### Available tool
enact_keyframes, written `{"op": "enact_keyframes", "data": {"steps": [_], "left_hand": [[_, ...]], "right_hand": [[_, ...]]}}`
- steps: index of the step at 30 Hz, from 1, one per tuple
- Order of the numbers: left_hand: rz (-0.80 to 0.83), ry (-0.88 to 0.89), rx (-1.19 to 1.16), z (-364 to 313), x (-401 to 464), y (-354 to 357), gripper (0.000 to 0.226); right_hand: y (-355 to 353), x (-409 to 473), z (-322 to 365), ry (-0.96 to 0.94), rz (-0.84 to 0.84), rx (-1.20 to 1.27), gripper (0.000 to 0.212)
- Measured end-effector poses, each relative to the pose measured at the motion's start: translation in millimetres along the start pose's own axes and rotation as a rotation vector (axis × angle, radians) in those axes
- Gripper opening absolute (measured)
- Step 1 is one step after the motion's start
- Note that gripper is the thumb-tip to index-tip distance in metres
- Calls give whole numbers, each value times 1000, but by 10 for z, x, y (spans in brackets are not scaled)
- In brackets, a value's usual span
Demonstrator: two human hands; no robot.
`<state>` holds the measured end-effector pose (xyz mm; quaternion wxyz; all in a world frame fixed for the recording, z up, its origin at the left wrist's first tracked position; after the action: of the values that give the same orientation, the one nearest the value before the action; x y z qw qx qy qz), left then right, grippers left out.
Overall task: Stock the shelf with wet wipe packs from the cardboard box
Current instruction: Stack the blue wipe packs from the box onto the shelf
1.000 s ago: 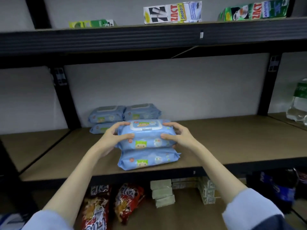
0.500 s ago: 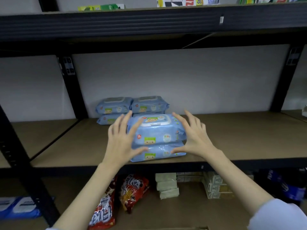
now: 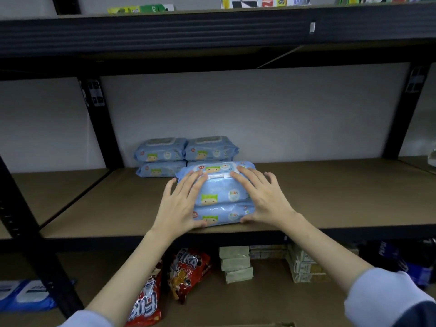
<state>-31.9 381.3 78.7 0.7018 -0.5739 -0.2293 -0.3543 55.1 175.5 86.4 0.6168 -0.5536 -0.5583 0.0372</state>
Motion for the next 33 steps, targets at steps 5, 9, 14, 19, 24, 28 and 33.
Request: {"op": "enact_keyframes", "data": {"steps": [5,9,14,19,24,28,33], "left_hand": [[26,-25,-31,207,5,37,110],[74,-76,-62,532,-13,141,112],[107,-125,-90,1026,-9,353,115],[124,-160,-96,1474,100,652,116],[99,-155,-111,1675,227,902,114],[56,-173,-149,1781,300,1042,113],[48,-166,-152,1832,340,1122,115]], "right_hand": [[114,166,96,2,13,30,123],[302,409,242,32,56,117,121],[632,806,403,92,39,244,124],[1013,1176,531,127,17,227,119],[1287,1405,534,176,-32,209,117],[1376,1518,498,201,-29,168,119],[1395,1594,452,205,59,181,113]]}}
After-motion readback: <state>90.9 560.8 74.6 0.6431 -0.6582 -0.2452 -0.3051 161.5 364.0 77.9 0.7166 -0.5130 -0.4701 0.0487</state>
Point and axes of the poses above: each hand's wrist, its own x-axis towards the middle knuckle, its own y-axis out of the palm, z = x × y, the point moved 2 cm from there along x, towards the middle knuckle, and after that the axes turned 5 degrees about -z, right-handed, at the moved point
